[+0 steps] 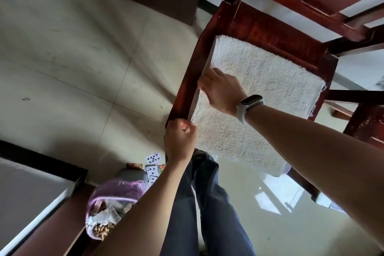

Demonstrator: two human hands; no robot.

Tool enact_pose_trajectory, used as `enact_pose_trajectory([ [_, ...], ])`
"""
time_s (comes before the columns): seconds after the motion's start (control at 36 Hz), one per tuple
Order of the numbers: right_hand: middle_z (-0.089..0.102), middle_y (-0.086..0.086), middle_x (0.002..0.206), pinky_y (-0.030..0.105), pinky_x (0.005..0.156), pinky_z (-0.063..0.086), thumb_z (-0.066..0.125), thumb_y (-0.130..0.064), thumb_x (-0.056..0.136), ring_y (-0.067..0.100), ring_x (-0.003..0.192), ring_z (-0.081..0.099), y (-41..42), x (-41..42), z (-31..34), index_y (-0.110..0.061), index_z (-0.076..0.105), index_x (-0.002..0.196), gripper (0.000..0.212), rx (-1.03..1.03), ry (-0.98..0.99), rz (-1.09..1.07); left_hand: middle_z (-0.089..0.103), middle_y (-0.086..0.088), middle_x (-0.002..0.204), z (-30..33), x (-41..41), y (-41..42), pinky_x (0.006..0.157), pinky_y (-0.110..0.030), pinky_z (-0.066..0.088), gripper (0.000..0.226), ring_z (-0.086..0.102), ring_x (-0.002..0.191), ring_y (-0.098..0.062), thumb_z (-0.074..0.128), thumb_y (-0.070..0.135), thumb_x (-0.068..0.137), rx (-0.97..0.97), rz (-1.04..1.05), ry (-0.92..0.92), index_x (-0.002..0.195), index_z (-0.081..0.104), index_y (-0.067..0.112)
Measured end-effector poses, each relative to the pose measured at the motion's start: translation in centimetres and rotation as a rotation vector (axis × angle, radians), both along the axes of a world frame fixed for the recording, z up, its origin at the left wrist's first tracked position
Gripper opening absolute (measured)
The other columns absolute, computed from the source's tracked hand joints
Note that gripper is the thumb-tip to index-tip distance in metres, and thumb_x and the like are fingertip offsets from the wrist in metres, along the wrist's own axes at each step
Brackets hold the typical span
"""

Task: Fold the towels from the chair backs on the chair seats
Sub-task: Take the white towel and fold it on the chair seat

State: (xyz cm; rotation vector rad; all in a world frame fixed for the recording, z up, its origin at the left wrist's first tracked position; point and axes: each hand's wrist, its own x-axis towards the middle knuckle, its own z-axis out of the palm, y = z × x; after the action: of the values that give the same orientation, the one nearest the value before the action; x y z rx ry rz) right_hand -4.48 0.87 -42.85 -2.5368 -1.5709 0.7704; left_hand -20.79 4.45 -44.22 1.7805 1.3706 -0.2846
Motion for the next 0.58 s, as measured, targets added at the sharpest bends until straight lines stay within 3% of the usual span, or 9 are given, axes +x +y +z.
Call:
enact_pose_trajectory([
  [0.22, 0.056, 0.013, 0.105, 0.034, 0.066, 0.04, 0.045, 0.0, 0.087, 0.03, 0.096, 0.052, 1.5, -0.5, -0.8, -0.005, 0.06, 0.103, 0.023, 0.046, -0.027, -0.011, 0.069, -0.008, 0.084, 0.1, 0.1, 1.0, 0.067, -0.035, 0.046, 0.011, 0.062, 0.079, -0.031, 0.056, 0.018, 0.085, 0.063, 0.019, -0.039, 0.091, 0.057, 0.009],
  [0.36, 0.045, 0.007, 0.133, 0.045, 0.098, 0.029, 0.044, -0.005, 0.085, 0.03, 0.122, 0.039, 1.9, -0.4, -1.8, -0.01, 0.054, 0.12, 0.036, -0.052, -0.094, 0.113, 0.068, -0.01, 0.086, 0.1, -0.2, 1.1, 0.068, -0.038, 0.049, 0.011, 0.061, 0.08, -0.03, 0.056, 0.017, 0.085, 0.101, -0.105, -0.047, 0.092, 0.06, 0.009],
  [0.44, 0.049, 0.007, 0.128, 0.047, 0.106, 0.023, 0.043, -0.004, 0.084, 0.029, 0.125, 0.037, 1.9, -0.1, -1.9, -0.009, 0.053, 0.121, 0.038, -0.062, -0.103, 0.169, 0.064, -0.014, 0.083, 0.5, -0.3, 1.1, 0.069, -0.039, 0.047, 0.012, 0.058, 0.079, -0.032, 0.058, 0.017, 0.083, 0.151, -0.119, -0.026, 0.089, 0.06, 0.007],
  [0.58, 0.056, 0.003, 0.114, 0.046, 0.101, 0.029, 0.047, -0.006, 0.083, 0.028, 0.117, 0.041, 2.5, 0.5, -1.8, -0.013, 0.053, 0.117, 0.035, -0.091, -0.111, 0.202, 0.063, -0.012, 0.079, 0.6, -0.1, 1.4, 0.077, -0.042, 0.046, 0.009, 0.056, 0.082, -0.031, 0.057, 0.015, 0.083, 0.061, -0.082, -0.035, 0.083, 0.056, 0.006],
])
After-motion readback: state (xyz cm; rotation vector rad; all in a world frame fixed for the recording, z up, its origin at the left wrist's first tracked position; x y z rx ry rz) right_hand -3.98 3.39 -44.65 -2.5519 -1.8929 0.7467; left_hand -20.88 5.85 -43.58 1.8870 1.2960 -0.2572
